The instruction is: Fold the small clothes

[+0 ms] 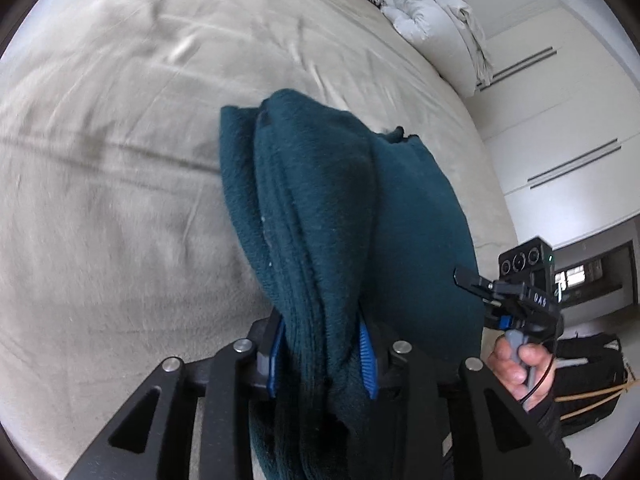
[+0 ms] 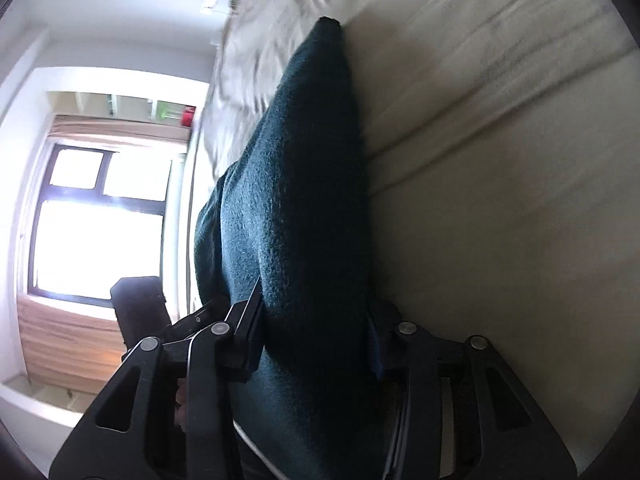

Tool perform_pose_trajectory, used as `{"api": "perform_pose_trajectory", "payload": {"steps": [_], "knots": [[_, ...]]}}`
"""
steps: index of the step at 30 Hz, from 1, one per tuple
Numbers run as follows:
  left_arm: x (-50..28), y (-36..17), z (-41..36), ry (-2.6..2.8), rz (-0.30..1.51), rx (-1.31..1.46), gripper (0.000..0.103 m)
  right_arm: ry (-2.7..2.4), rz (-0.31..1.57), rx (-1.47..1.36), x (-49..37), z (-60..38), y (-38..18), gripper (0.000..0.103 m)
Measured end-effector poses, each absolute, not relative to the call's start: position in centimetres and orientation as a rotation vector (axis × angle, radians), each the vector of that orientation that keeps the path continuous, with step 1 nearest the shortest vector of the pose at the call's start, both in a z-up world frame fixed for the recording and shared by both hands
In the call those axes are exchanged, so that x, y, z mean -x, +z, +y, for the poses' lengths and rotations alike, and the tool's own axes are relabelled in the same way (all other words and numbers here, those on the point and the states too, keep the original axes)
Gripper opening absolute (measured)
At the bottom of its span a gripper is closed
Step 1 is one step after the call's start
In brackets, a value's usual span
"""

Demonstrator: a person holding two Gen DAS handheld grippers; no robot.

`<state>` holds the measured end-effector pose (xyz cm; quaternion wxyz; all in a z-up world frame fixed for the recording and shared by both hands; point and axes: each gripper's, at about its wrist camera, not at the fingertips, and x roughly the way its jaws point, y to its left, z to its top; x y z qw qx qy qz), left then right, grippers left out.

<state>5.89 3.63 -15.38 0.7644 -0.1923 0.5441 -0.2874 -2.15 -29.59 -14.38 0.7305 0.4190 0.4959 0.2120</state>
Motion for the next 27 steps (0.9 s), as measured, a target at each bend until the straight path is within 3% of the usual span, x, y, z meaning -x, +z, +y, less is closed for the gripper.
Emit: {"api": "perform_pose_trajectory", "payload": {"steps": [6, 8, 10, 12, 14, 15, 18, 19, 24, 27], "knots": [[-3.8, -12.9, 3.2, -0.536, 1.082, 0.273, 0.039, 0.416, 1.079, -0.871, 3.3, -30.0, -12.7, 0.046], [-2.4, -10.7, 2.3, -0.458, 0.993, 0.150, 0.052, 0.349, 1.054, -0.790, 4.3, -30.2, -10.6, 0.046], [-0.4, -7.8, 1.7, -0.359, 0.848, 0.036, 0.084, 0.247, 0.998, -0.674, 6.2, -30.3, -7.5, 0.050], [2.7, -4.4, 1.2, -0.274, 0.650, -0.039, 0.103, 0.169, 0.935, -0.549, 8.0, -29.4, -4.4, 0.050], [5.1, -2.1, 0.8, -0.218, 0.518, -0.095, 0.103, 0.090, 0.866, -0.427, 9.4, -28.2, -1.5, 0.052], [6.5, -0.6, 0.2, -0.183, 0.456, -0.130, 0.103, 0.035, 0.815, -0.349, 10.6, -27.4, 0.2, 0.058], [8.8, 2.3, -0.5, -0.045, 0.402, -0.158, 0.103, -0.059, 0.664, -0.209, 13.1, -26.3, 5.5, 0.091], [8.9, 3.0, -0.7, -0.004, 0.409, -0.168, 0.103, -0.074, 0.608, -0.187, 14.4, -26.0, 7.2, 0.095], [11.5, 6.7, 0.2, 0.005, 0.421, -0.096, 0.103, -0.200, 0.291, -0.138, 19.9, -25.0, 15.2, 0.103], [12.7, 7.2, 0.8, -0.009, 0.448, -0.024, 0.103, -0.168, 0.293, -0.120, 21.0, -24.1, 18.6, 0.103]]}}
